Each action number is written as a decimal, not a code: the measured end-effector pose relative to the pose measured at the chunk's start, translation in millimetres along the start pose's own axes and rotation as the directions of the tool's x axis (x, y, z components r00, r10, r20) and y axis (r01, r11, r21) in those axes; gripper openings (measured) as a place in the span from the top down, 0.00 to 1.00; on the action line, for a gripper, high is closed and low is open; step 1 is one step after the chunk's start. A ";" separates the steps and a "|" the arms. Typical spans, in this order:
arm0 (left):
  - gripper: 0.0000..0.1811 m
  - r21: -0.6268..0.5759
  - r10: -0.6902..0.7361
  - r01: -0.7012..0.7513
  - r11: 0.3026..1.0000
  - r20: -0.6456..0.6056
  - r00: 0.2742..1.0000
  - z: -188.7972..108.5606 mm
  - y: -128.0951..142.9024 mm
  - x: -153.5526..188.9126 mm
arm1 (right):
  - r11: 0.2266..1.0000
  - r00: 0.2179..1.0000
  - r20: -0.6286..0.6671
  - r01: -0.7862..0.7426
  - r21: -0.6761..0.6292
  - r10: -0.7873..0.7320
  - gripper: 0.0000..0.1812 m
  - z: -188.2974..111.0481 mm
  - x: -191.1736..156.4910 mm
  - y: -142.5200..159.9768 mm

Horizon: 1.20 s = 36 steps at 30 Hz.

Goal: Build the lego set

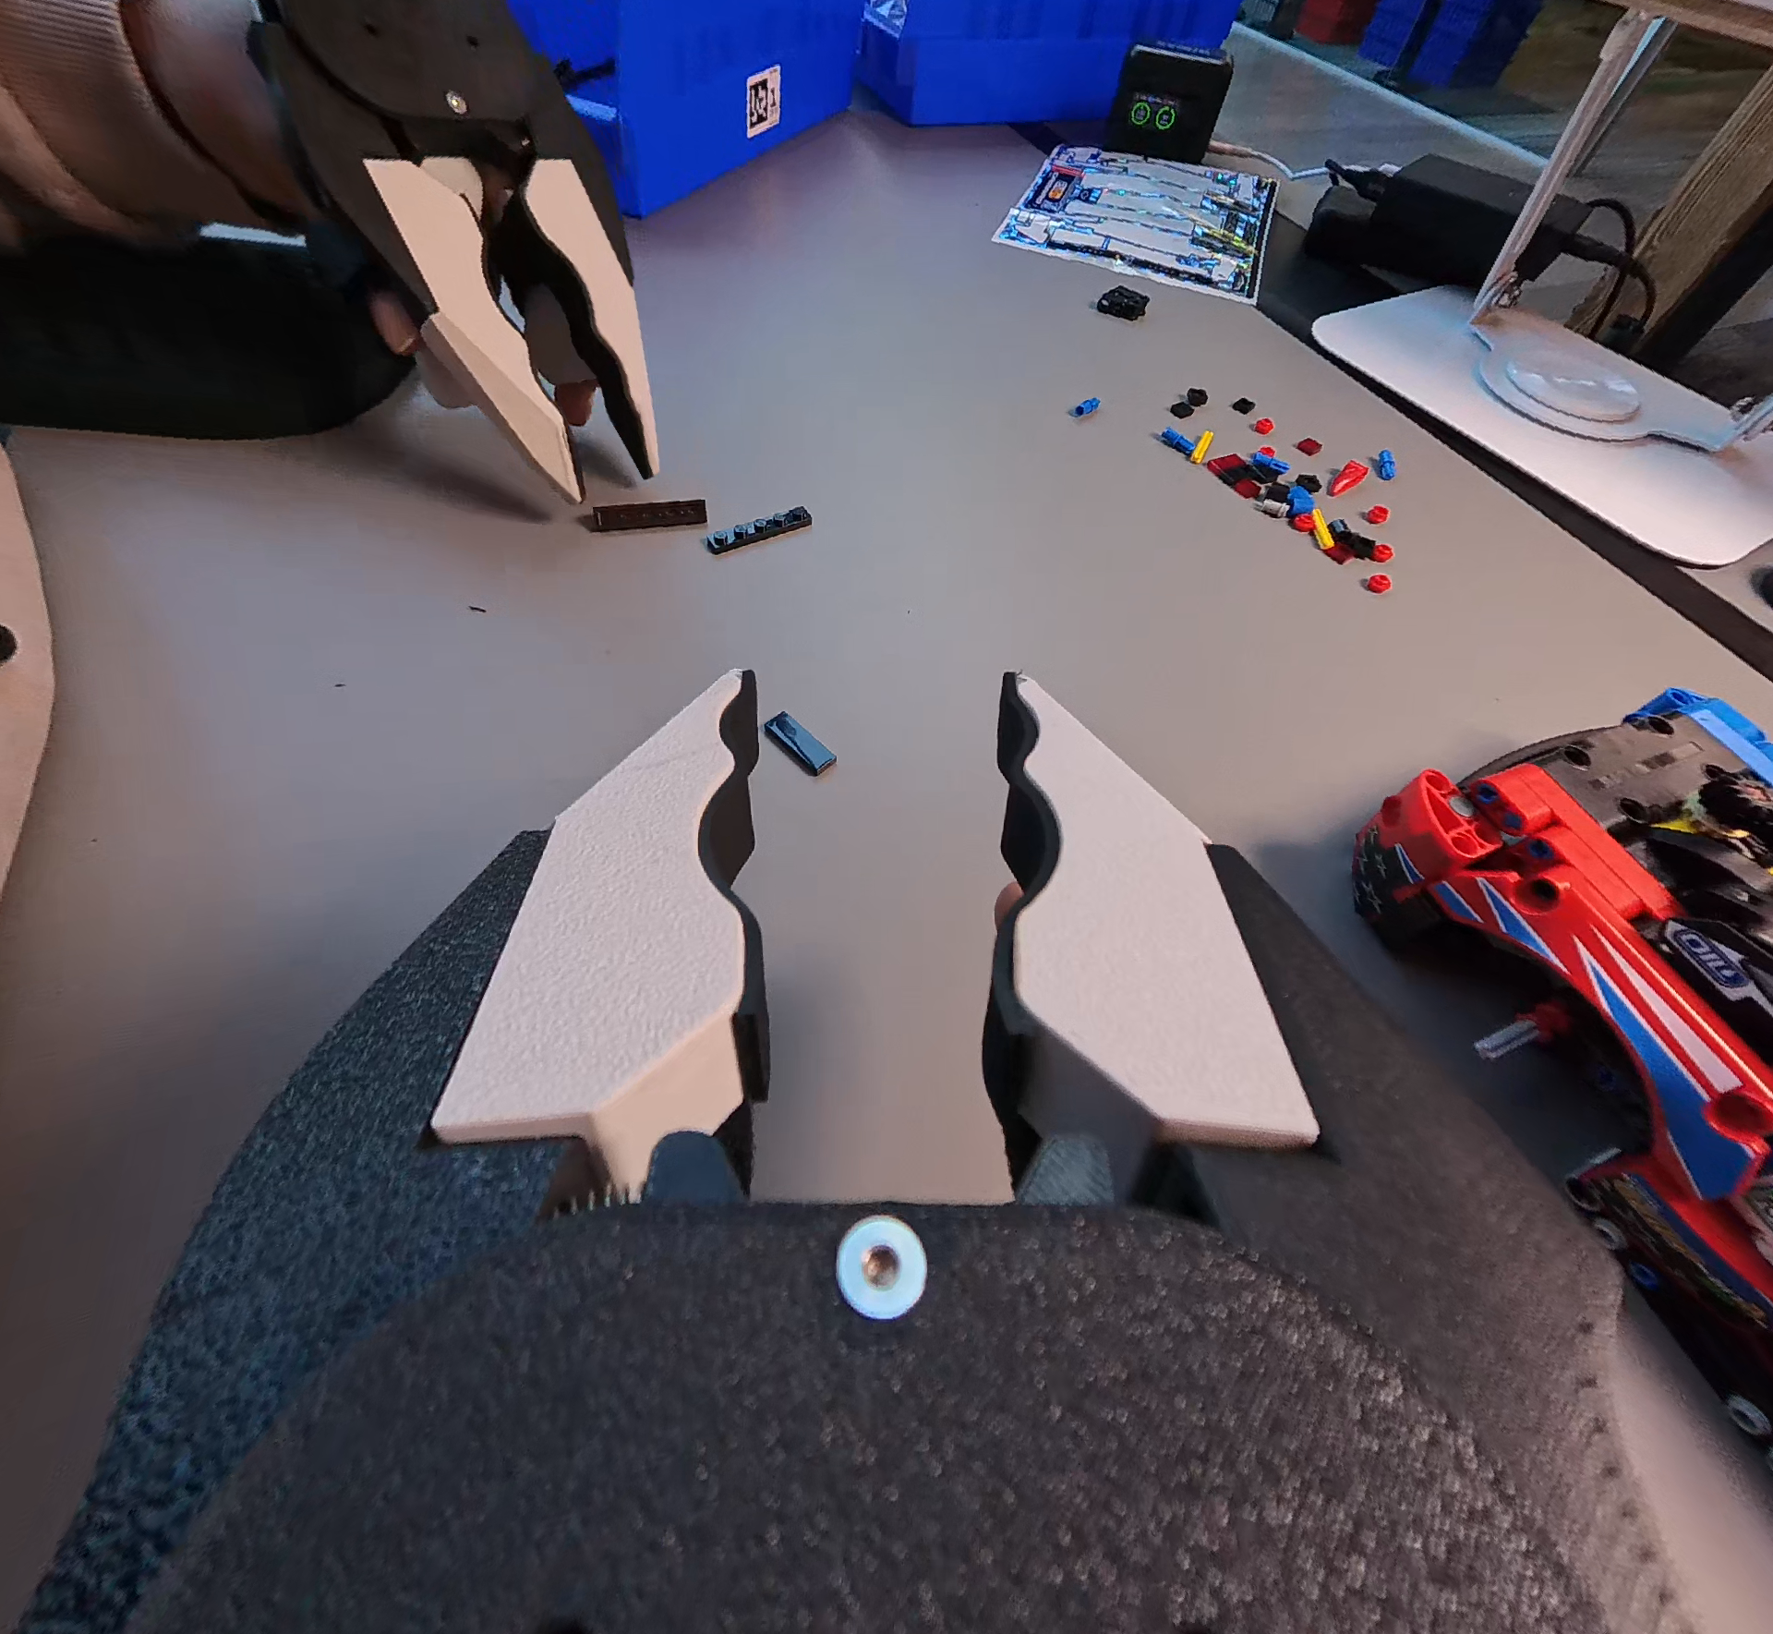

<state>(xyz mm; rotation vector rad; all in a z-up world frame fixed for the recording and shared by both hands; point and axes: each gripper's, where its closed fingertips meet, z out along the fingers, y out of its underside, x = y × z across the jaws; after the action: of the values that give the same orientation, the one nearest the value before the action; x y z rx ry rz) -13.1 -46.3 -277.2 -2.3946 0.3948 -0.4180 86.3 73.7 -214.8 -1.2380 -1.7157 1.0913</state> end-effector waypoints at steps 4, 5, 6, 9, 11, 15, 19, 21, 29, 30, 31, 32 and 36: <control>0.96 -0.019 0.057 -0.056 0.998 0.072 0.996 10.3 -0.8 -3.3 | 1.000 1.000 0.000 0.015 -0.010 -0.015 0.74 1.9 -1.6 1.2; 0.97 -0.026 0.074 -0.073 0.997 0.074 0.994 11.5 -1.4 -3.7 | 1.000 1.000 0.003 0.022 -0.014 -0.022 0.75 2.9 -2.8 1.5; 0.97 -0.030 0.102 -0.100 0.995 0.077 0.992 12.2 -2.6 -3.9 | 0.999 1.000 0.010 0.029 -0.019 -0.029 0.75 4.7 -4.5 1.5; 0.97 0.014 0.349 -0.355 0.935 0.154 0.924 9.5 -16.5 -5.8 | 0.999 0.997 0.069 0.045 -0.029 -0.043 0.76 15.2 -15.2 -3.1; 0.98 0.020 0.516 -0.541 0.841 0.272 0.812 5.6 -29.3 -8.4 | 0.999 0.991 0.135 0.019 -0.034 -0.014 0.78 25.9 -27.4 -10.0; 0.98 -0.091 0.727 -0.801 0.592 0.489 0.482 0.9 -48.7 -9.3 | 0.985 0.951 0.261 -0.150 -0.080 0.166 0.81 52.4 -46.2 -24.0; 0.98 -0.209 0.800 -0.904 0.373 0.565 0.200 1.3 -55.8 -0.4 | 0.965 0.930 0.274 -0.209 -0.159 0.247 0.81 77.9 -45.7 -28.2; 0.98 -0.233 0.807 -0.916 0.328 0.573 0.143 1.8 -55.3 2.5 | 0.961 0.931 0.282 -0.175 -0.214 0.232 0.84 87.0 -50.0 -21.5; 0.92 -0.050 0.714 -0.858 0.511 0.579 0.392 -12.6 -54.7 -6.2 | 0.972 0.957 0.244 -0.105 -0.211 0.156 0.97 99.0 -52.2 -17.5; 0.88 0.037 0.642 -0.790 0.613 0.559 0.525 -19.8 -55.2 -13.2 | 0.967 0.973 0.188 -0.087 -0.239 0.134 0.97 101.1 -44.5 -11.4; 0.85 0.125 0.551 -0.704 0.699 0.532 0.643 -28.4 -56.3 -21.0 | 0.956 0.986 0.125 -0.075 -0.284 0.114 0.97 103.4 -36.8 -2.5; 0.81 0.205 0.457 -0.615 0.761 0.503 0.733 -37.4 -57.5 -28.8 | 0.942 0.993 0.065 -0.074 -0.327 0.101 0.97 106.3 -30.2 5.7; 0.82 0.352 0.240 -0.427 0.833 0.465 0.852 -64.4 -59.2 -53.0 | 0.901 0.998 -0.037 -0.058 -0.430 0.047 0.97 119.7 -22.6 20.8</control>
<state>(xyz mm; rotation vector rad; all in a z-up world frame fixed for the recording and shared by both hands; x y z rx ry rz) -76.2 -18.8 -201.6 -1.8407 0.4679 0.1486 -9.7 30.3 -279.4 -1.5673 -1.9816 0.7368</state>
